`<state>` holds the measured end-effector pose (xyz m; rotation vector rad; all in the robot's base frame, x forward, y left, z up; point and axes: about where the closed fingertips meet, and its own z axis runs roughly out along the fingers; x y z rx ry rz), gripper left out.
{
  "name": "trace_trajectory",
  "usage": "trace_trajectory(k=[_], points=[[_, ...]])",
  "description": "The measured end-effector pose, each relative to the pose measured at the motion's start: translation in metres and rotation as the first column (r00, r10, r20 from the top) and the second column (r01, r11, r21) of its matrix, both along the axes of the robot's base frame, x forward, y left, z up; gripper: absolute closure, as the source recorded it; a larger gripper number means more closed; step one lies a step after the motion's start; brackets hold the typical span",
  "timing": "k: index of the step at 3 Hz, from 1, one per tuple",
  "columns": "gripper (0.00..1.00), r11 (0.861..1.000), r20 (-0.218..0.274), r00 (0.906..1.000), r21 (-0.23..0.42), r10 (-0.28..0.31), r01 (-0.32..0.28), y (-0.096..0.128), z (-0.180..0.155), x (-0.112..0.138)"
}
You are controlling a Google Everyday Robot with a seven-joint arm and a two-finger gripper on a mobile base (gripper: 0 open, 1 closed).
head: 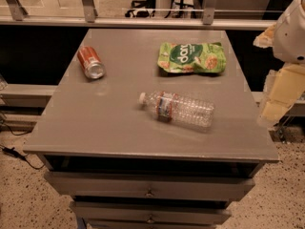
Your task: Place coke can upright
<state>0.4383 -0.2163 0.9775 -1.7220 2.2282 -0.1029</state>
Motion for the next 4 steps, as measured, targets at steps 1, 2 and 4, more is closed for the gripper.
trace_trajectory(k=[1, 2, 4], points=[[0.0, 1.0, 0.0, 1.0, 0.0, 0.0, 0.0, 0.0, 0.0, 0.0], [0.0, 0.999, -0.008, 1.0, 0.047, 0.001, 0.0, 0.026, 0.0, 0.012], [0.0, 0.979, -0.056, 0.9984, 0.204, -0.004, 0.016, 0.171, -0.01, 0.078]])
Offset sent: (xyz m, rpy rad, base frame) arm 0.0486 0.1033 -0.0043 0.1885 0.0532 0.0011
